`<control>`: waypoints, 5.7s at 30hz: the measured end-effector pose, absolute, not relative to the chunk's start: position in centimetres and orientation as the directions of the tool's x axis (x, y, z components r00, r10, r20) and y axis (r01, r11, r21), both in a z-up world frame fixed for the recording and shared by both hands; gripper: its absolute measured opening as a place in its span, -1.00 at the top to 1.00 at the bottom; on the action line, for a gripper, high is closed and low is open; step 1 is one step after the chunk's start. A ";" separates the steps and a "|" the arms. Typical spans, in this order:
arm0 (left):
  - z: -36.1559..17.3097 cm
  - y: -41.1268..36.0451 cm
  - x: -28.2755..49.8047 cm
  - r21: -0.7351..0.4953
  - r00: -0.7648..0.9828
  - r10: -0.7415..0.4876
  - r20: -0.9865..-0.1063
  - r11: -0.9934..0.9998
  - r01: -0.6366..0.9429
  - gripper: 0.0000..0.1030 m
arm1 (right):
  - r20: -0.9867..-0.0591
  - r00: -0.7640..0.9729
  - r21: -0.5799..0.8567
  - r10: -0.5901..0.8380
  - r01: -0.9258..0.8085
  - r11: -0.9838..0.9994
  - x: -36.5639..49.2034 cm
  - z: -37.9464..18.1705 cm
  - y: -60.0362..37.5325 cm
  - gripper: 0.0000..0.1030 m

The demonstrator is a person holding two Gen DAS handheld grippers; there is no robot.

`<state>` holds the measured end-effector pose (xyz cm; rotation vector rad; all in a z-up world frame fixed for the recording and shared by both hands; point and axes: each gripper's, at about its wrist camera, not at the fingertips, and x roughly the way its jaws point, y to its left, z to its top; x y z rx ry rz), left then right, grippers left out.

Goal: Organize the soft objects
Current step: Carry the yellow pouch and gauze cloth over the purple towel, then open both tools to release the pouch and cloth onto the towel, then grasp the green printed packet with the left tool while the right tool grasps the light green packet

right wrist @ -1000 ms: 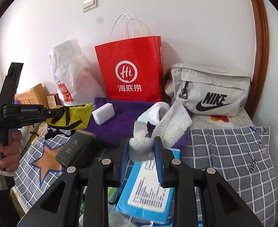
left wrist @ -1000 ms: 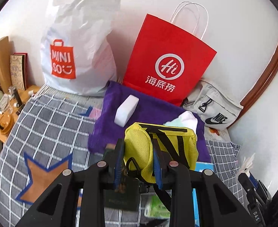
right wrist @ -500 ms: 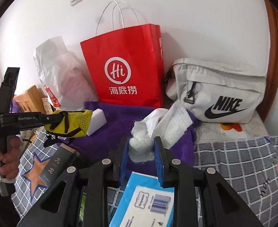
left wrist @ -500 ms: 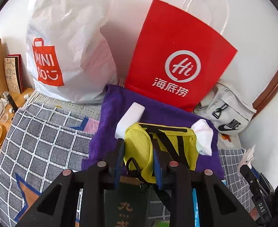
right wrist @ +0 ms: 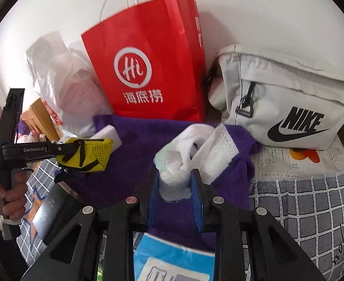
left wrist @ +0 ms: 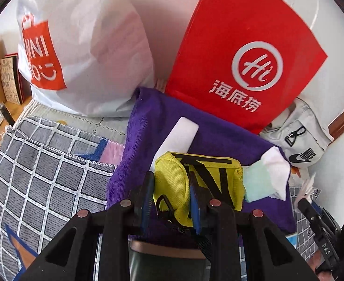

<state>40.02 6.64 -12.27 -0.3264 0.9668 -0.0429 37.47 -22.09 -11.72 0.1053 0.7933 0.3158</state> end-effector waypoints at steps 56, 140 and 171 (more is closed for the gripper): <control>-9.8 8.7 28.0 -0.245 0.539 -0.152 -0.829 0.964 -0.104 -0.01 | -0.725 0.555 0.281 0.408 -0.302 0.911 22.0 -11.3 -18.1 -0.38; -18.6 -2.5 19.5 -0.248 0.416 -0.199 -0.887 0.967 -0.066 -0.22 | -0.689 0.657 0.157 0.307 -0.279 0.948 7.1 -15.4 -22.2 0.41; -18.3 5.7 16.3 -0.168 0.441 -0.101 -0.892 0.979 -0.116 0.64 | -0.723 0.616 0.143 0.312 -0.309 0.940 7.9 -16.9 -20.1 0.40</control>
